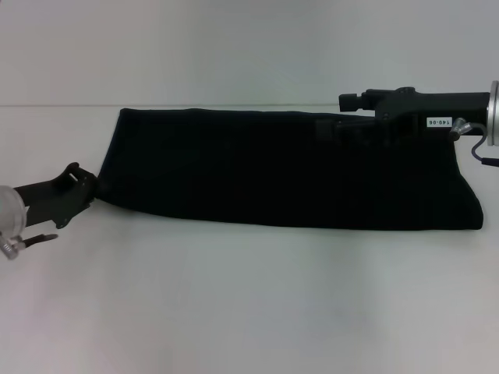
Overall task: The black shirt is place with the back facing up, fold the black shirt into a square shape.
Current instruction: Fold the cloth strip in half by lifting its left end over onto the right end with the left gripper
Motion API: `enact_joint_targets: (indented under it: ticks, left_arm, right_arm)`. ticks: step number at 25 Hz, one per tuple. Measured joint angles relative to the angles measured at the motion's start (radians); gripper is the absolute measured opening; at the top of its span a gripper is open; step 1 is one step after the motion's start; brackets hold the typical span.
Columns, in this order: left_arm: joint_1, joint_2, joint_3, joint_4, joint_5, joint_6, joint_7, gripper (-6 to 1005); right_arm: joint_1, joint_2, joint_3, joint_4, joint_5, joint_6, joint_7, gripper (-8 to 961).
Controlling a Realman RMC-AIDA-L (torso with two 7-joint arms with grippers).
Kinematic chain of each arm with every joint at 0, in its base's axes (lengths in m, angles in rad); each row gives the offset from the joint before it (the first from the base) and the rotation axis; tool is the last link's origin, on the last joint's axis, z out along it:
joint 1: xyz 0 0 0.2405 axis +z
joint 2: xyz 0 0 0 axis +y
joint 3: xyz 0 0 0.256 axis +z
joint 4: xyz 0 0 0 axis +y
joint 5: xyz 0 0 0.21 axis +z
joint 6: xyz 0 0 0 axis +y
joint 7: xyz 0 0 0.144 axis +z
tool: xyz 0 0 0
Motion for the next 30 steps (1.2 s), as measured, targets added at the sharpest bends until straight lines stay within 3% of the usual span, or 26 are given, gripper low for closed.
enact_joint_targets:
  ticks: [4,9,15,18,22,26,28,30]
  left_arm:
    - [0.055,-0.006,-0.017,0.045,-0.063,0.039,0.094,44]
    - [0.134,-0.005,-0.128,0.123,-0.081,0.091,0.167,44]
    - [0.226,0.020,-0.231,0.230,-0.101,0.151,0.193,44]
    - [0.232,0.034,-0.243,0.248,-0.135,0.204,0.208,44]
    - [0.175,0.052,-0.234,0.244,-0.180,0.314,0.242,43]
    - [0.050,0.064,-0.148,0.166,-0.224,0.397,0.279,43]
    - [-0.019,0.061,-0.081,0.114,-0.241,0.398,0.296,43]
    - [-0.107,0.042,-0.001,0.047,-0.247,0.379,0.322,43]
  right_arm:
    - [0.000,0.011,0.025,0.003,0.000,0.030,-0.001,899]
    - [0.000,0.021,0.039,0.004,0.017,0.081,0.008,898]
    - [-0.001,0.023,0.042,0.018,0.061,0.108,0.007,897]
    - [-0.002,0.027,0.047,0.021,0.066,0.112,0.001,896]
    - [-0.014,0.033,0.056,0.021,0.070,0.112,-0.001,895]
    - [-0.082,0.029,0.110,-0.006,0.117,0.096,0.000,894]
    - [-0.101,0.023,0.125,-0.012,0.132,0.095,0.000,894]
    - [-0.150,0.006,0.170,-0.023,0.172,0.074,0.000,893]
